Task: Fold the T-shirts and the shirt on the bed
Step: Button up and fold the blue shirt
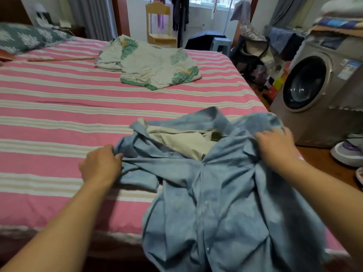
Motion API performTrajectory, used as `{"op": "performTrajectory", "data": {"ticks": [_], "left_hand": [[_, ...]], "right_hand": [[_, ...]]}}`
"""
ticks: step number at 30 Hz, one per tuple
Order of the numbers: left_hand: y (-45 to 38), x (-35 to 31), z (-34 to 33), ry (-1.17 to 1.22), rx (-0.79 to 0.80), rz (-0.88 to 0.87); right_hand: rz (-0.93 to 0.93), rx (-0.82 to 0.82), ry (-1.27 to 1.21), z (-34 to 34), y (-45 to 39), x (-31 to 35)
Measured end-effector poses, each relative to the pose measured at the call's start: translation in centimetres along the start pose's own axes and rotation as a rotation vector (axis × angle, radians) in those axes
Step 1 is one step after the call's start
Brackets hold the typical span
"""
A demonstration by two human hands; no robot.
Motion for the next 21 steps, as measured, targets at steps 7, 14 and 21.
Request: {"op": "performTrajectory", "data": {"ticks": [7,14,21], "left_hand": [[5.3,-9.0,0.2,0.152,-0.161,-0.457],[6.6,-10.5,-4.7,0.045,0.158,-0.359],[7.4,-11.1,-5.7,-0.048,0.313,-0.435]], "right_hand": [[-0.189,-0.036,-0.281,1.8,3.3,1.4],[-0.308,0.144,-0.708,5.5,3.5,8.3],[-0.302,0.589,-0.575,-0.6,4.8,8.7]]}}
Point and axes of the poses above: each hand's wrist, its own y-axis away from the middle knuckle, its own z-axis out of the back of the hand, x = y × z, the point moved 5 cm from there along -y, towards the middle knuckle, and after that the axes turned 11 degrees about y, right-handed, at the moved point
